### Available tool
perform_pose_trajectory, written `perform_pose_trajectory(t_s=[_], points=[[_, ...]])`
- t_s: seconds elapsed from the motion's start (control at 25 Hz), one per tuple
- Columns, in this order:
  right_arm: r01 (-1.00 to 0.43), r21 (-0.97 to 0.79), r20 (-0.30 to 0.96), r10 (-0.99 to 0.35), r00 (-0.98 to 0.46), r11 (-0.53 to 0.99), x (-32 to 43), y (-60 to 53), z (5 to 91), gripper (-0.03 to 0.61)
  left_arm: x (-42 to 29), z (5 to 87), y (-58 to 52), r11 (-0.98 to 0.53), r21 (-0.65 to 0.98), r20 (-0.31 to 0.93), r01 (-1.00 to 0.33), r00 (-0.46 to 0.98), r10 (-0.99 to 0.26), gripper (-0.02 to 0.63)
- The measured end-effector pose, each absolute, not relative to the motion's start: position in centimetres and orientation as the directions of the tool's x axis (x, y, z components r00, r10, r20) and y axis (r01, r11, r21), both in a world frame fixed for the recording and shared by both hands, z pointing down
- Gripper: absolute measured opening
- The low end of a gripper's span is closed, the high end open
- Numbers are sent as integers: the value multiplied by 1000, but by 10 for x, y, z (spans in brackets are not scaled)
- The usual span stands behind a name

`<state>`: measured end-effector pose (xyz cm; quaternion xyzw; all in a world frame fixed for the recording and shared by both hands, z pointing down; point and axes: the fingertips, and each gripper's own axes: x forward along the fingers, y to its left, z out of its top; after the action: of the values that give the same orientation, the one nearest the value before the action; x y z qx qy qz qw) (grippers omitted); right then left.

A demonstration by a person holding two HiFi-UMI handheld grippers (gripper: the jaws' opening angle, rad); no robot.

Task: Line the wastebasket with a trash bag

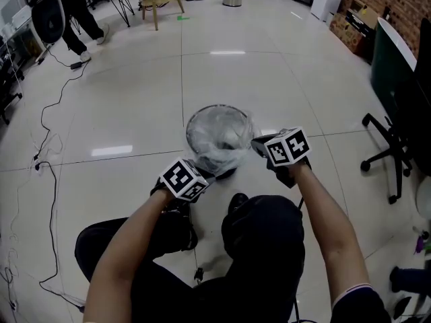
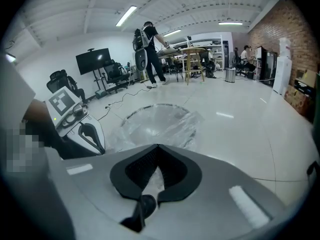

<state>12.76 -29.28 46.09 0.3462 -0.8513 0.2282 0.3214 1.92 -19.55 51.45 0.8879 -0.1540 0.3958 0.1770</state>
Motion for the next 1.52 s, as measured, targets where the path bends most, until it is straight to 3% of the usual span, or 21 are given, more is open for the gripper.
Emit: perform_pose_trajectory(t_s=[0.68,1.24,1.52], points=[[-811,-285,700,-466,-541,512,163,-274,542,2,3,564,-209,-802,223,817,-553,555,-156,12],[-801,-316,698,-448,-559,508,156,-289,571,3,-12,588,-233,-673,259,804,-693,541,-248,11],[-772,-334,607,-504,-615,541,164,-284,513,86,-20,586,-227,-679,244,807,-692,533,-253,11]])
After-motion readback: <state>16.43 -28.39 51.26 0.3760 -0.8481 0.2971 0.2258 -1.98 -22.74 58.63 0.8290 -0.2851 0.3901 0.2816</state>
